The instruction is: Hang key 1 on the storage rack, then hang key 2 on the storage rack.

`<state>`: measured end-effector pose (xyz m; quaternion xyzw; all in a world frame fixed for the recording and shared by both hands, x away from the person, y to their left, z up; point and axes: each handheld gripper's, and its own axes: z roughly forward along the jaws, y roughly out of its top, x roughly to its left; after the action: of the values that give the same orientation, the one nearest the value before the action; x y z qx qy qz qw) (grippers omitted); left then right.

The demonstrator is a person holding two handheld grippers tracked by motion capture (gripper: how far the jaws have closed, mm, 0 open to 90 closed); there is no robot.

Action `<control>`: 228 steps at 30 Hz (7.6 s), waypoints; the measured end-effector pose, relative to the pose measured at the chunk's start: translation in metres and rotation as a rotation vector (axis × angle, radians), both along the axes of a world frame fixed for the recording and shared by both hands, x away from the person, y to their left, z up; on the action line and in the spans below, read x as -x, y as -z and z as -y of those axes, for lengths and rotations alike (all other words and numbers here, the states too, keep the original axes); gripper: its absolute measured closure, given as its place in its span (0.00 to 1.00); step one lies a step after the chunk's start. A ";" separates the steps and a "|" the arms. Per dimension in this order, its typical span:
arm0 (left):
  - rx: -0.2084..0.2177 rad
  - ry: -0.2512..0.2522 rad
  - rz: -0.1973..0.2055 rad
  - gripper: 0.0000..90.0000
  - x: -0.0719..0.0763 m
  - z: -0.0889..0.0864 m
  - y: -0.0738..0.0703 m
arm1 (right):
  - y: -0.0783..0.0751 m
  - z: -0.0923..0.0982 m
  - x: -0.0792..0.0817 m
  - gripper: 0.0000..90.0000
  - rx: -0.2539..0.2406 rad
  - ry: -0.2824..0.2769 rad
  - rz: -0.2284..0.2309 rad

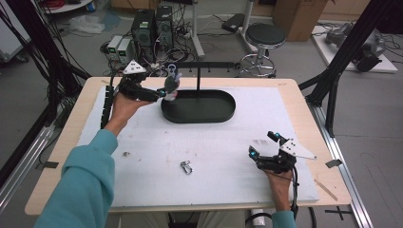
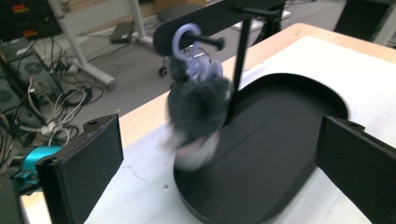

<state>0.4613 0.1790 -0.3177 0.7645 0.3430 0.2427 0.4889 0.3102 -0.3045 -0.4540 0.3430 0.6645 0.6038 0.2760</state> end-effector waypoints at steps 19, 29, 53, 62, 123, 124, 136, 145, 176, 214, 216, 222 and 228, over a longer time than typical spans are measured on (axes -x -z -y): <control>0.146 0.063 0.169 0.02 0.090 -0.049 0.001 | 0.000 -0.001 0.001 0.01 0.006 0.005 -0.001; 0.195 0.079 0.251 0.02 0.142 -0.066 0.027 | 0.000 -0.002 0.001 0.01 0.015 0.006 0.001; 0.268 0.028 0.315 0.02 0.184 -0.085 0.076 | 0.000 -0.002 0.001 0.01 0.023 0.004 0.012; 0.271 0.023 0.312 0.02 0.184 -0.089 0.083 | 0.000 -0.002 0.001 0.01 0.023 0.007 0.013; 0.297 -0.013 0.308 0.02 0.188 -0.104 0.139 | -0.113 -0.112 -0.045 0.01 0.331 -0.675 -0.117; 0.292 -0.014 0.311 0.02 0.188 -0.104 0.139 | -0.113 -0.116 -0.046 0.01 0.340 -0.683 -0.123; 0.305 -0.029 0.316 0.02 0.189 -0.105 0.140 | -0.099 -0.153 -0.051 0.01 0.430 -0.812 -0.160; 0.297 -0.040 0.325 0.02 0.190 -0.104 0.140 | -0.090 -0.176 -0.053 0.01 0.467 -0.855 -0.183; 0.300 -0.041 0.322 0.02 0.190 -0.105 0.140 | -0.051 -0.217 -0.056 0.18 0.715 -0.987 -0.304; 0.297 -0.041 0.328 0.02 0.190 -0.104 0.140 | -0.041 -0.225 -0.059 0.80 0.824 -1.045 -0.323; 0.298 -0.041 0.328 0.02 0.190 -0.104 0.140 | -0.041 -0.225 -0.059 0.82 0.828 -1.041 -0.321; 0.298 -0.041 0.328 0.02 0.190 -0.105 0.140 | -0.041 -0.226 -0.058 0.86 0.844 -1.029 -0.315; 0.299 -0.042 0.328 0.02 0.190 -0.105 0.140 | -0.040 -0.226 -0.059 0.90 0.848 -1.032 -0.314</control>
<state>0.2713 0.2835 -0.4577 0.6266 0.3067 0.3202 0.6409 0.3688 -0.0781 -0.4141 -0.0717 0.9539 0.2891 -0.0360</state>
